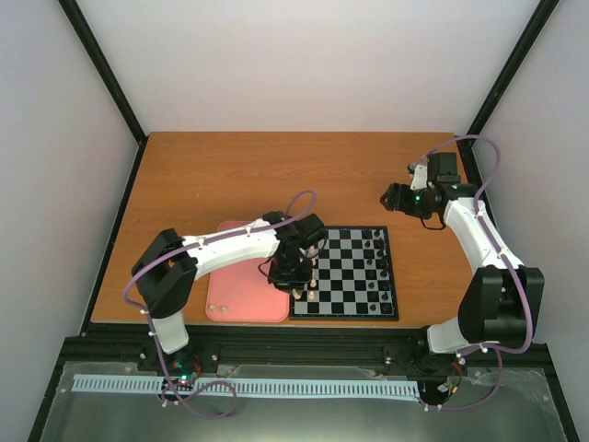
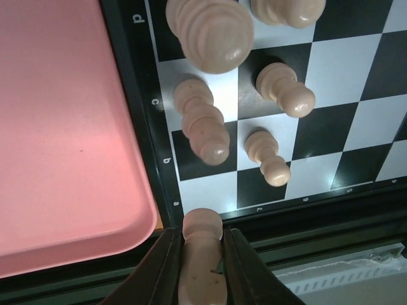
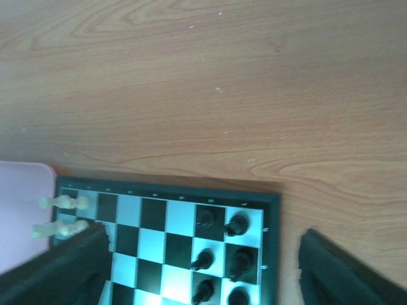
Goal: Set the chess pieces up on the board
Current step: Place the chess piece on the chessboard.
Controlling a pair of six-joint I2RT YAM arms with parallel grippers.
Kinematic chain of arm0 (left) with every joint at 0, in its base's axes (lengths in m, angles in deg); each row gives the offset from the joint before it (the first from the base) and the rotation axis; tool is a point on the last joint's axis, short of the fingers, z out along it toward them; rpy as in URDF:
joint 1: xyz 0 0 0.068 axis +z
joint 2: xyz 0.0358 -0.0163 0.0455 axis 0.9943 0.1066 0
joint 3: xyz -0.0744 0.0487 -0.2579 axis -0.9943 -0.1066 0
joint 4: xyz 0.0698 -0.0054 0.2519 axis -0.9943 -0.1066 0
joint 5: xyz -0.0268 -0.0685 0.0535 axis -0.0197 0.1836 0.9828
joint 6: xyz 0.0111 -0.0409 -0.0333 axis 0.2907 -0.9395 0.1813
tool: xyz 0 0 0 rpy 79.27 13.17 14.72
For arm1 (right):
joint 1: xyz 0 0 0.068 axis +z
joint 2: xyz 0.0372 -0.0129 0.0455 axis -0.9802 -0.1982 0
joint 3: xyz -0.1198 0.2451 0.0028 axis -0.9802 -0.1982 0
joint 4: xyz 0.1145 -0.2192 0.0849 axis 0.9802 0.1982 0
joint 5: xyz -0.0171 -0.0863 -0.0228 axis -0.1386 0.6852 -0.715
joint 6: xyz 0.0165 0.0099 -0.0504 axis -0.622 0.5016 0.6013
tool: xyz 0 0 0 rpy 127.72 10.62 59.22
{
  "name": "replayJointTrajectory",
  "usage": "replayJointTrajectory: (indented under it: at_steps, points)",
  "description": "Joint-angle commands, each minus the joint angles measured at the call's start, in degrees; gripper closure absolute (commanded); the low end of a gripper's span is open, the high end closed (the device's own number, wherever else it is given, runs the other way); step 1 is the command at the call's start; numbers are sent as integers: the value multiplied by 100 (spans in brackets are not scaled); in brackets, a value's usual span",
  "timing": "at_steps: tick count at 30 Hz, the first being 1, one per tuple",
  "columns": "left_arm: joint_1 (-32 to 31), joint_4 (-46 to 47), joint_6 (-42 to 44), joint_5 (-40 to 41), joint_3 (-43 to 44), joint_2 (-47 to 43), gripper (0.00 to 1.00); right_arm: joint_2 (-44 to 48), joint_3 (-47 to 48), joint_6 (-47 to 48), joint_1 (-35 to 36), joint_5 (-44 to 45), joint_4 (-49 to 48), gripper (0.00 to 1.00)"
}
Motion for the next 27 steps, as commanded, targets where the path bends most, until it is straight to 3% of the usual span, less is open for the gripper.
replayJointTrajectory:
  at_steps: [1,3,27]
  points:
    - [-125,190,-207,-101,207,198,86,-93,8,-110,-166,34,-204,4]
    - [-148,232,-234,-107,199,251,86,-114,41,-134,-185,30,-202,0]
    - [-157,284,-353,212,427,660,86,-95,-96,-198,-187,-279,-294,0]
